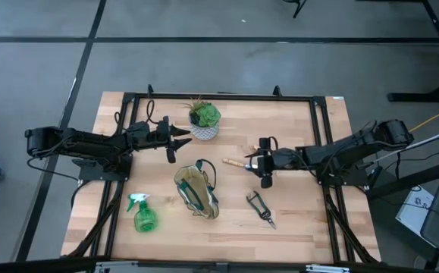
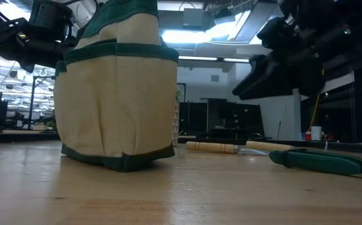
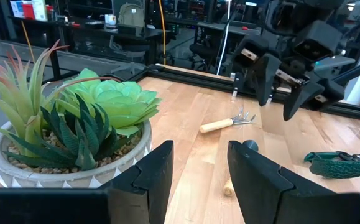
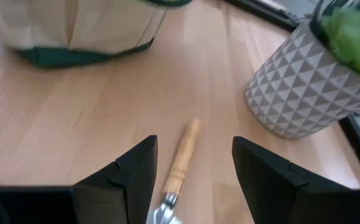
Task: Pick & Place Garden tools in Gardening bag
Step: Put the trowel into the gardening bag
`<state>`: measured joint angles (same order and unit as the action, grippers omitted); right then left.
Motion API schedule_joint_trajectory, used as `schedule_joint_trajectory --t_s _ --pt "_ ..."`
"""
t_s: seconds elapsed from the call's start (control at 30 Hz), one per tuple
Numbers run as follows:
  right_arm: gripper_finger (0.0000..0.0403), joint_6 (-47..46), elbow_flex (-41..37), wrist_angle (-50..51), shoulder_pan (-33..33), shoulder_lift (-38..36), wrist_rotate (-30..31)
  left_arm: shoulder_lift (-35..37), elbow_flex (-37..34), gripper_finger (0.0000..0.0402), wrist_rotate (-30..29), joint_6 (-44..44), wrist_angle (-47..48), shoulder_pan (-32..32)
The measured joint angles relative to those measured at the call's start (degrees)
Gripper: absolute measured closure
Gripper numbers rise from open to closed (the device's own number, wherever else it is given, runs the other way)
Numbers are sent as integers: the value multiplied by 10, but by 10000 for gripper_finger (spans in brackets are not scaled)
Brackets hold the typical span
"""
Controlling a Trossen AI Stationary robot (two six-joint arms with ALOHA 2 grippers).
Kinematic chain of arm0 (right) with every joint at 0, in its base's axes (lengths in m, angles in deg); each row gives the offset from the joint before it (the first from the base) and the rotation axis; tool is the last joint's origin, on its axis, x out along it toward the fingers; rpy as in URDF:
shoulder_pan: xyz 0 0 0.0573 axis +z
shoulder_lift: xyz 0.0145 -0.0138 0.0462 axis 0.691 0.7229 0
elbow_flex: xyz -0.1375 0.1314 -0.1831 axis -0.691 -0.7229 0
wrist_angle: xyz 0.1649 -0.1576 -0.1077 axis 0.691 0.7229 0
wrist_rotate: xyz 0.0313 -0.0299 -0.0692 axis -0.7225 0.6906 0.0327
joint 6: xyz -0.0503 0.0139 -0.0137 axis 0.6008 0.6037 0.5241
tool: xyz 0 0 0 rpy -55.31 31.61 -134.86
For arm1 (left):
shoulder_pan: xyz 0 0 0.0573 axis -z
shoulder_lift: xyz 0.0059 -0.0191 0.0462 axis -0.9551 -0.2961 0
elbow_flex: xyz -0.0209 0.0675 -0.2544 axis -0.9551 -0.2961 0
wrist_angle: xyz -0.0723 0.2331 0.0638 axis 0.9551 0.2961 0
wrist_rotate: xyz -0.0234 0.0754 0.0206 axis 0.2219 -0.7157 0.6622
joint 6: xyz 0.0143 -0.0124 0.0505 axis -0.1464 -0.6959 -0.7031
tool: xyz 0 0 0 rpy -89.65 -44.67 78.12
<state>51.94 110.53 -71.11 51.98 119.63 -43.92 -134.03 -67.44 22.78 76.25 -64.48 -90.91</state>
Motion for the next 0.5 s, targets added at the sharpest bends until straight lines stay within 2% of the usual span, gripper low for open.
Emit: schedule_joint_trajectory --t_s 0.2,0.5 --pt "193 -3 22 0 -10 0 18 0 0 253 0 0 0 0" --pt "193 -79 27 2 -11 1 40 0 0 253 0 0 0 0"
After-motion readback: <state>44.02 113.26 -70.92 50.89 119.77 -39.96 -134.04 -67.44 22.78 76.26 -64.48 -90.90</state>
